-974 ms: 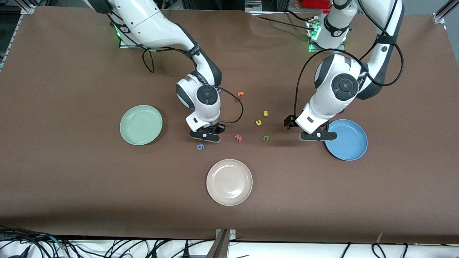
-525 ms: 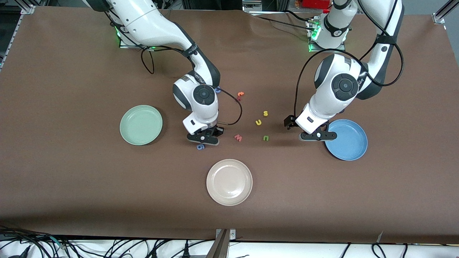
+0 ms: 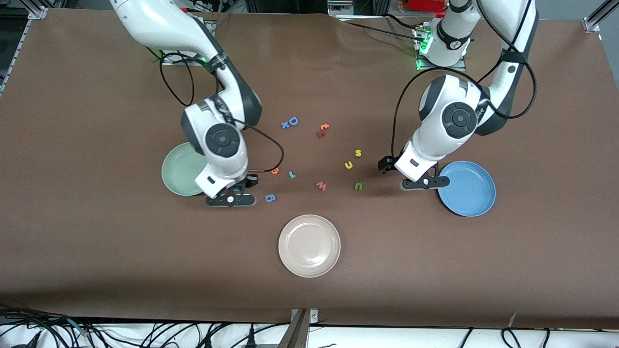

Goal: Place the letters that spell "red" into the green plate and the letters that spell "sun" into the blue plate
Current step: 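Carry the teal letter onto the green plate and open the right gripper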

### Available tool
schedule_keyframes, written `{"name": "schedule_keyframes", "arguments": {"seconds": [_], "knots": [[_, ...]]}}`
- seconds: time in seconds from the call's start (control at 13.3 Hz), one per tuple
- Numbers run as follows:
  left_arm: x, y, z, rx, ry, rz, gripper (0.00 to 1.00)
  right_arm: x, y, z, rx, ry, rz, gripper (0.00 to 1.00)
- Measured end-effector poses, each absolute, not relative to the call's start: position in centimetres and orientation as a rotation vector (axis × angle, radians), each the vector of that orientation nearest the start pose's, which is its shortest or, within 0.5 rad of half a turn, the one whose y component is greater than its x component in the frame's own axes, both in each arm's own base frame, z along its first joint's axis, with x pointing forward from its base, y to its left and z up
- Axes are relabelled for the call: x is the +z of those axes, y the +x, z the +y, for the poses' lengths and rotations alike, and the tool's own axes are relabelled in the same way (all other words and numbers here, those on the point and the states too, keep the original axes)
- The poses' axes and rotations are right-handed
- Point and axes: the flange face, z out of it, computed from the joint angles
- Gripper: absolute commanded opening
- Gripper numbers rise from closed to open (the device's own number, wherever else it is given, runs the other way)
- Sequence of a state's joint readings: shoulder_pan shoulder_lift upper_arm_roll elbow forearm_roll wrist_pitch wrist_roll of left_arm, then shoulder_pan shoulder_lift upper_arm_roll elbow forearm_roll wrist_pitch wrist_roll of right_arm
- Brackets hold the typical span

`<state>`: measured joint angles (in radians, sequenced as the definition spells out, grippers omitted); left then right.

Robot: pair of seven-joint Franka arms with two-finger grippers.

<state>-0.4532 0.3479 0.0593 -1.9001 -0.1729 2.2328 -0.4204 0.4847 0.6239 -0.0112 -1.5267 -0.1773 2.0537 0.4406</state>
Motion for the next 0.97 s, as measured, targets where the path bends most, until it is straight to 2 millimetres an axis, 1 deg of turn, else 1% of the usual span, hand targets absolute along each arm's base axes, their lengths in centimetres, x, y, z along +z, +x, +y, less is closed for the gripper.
{"name": "schedule_keyframes", "arguments": {"seconds": [0.22, 0.45, 0.52, 0.6, 0.82, 0.9, 0.97], "knots": [[29.4, 56.8, -27.0, 0.059, -3.232, -0.159, 1.00, 27.0, 63.8, 24.9, 0.144, -3.320, -0.367, 0.16], [26.5, 56.1, -29.9, -0.007, -3.237, -0.103, 1.00, 25.6, 64.7, 19.5, 0.234, -3.314, -0.488, 0.16], [25.8, 56.0, -30.4, -0.027, -3.239, -0.099, 1.00, 25.0, 64.5, 18.4, 0.266, -3.317, -0.495, 0.16], [25.3, 56.0, -30.8, -0.046, -3.242, -0.091, 1.00, 24.2, 63.9, 17.9, 0.305, -3.318, -0.497, 0.16], [24.3, 55.6, -31.7, -0.058, -3.223, -0.029, 1.00, 21.3, 60.8, 16.8, 0.454, -3.307, -0.498, 0.16], [24.1, 55.5, -31.9, -0.062, -3.215, -0.010, 0.99, 20.4, 59.7, 16.5, 0.487, -3.297, -0.491, 0.26], [23.9, 55.5, -32.0, -0.061, -3.213, -0.004, 0.98, 19.6, 58.9, 16.3, 0.489, -3.287, -0.484, 0.54]]}}
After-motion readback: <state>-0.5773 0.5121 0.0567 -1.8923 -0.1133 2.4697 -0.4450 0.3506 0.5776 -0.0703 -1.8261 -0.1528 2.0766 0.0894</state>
